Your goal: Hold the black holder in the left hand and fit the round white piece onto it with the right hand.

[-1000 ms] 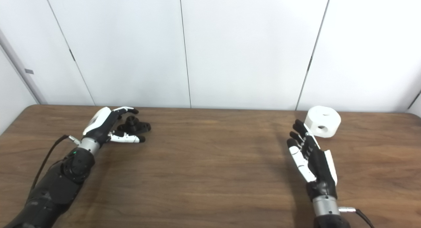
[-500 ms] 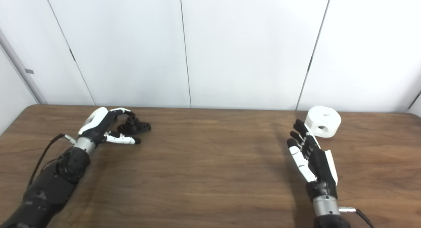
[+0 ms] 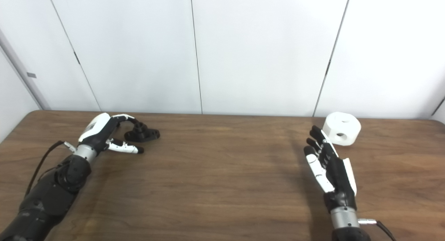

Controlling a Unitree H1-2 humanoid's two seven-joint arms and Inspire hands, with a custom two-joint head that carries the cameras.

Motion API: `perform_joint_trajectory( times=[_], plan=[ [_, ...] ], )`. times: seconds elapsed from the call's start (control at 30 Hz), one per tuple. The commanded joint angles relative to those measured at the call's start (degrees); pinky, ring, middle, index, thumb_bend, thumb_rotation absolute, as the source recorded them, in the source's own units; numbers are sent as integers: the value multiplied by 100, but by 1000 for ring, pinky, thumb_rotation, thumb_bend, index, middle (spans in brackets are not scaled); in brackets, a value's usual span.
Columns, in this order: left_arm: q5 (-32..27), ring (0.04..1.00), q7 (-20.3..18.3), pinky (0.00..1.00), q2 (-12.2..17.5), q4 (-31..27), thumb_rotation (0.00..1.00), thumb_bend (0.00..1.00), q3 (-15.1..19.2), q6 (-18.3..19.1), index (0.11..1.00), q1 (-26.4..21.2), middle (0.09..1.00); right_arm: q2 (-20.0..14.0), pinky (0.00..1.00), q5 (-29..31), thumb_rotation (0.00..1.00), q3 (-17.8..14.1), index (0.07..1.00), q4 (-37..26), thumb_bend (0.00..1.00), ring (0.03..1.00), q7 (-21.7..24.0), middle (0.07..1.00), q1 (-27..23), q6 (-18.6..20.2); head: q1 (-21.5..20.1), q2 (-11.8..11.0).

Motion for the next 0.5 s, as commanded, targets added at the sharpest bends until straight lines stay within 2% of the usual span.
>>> perform_joint_trajectory(
  times=[0.0, 0.3, 0.43, 0.47],
  plan=[
    [-21, 868, 137, 824, 219, 0, 200, 1000, 49, -206, 695, -237, 826, 20, 796, 21, 698, -1, 904, -212, 336, 877, -6, 909, -135, -223, 7, 12],
    [19, 850, 247, 826, 156, 78, 139, 948, 37, -332, 650, -254, 795, 27, 803, 68, 696, -11, 906, -291, 327, 880, 22, 912, -115, -219, -11, 63],
    [26, 839, 303, 820, 147, 80, 114, 847, 24, -476, 581, -248, 765, 45, 798, 69, 688, -22, 906, -355, 327, 881, 2, 912, -100, -202, -4, 87],
    [25, 836, 325, 819, 143, 88, 86, 655, 25, -511, 528, -250, 756, 45, 794, 72, 685, -23, 905, -367, 326, 881, 3, 912, -96, -194, -3, 95]
  ],
)
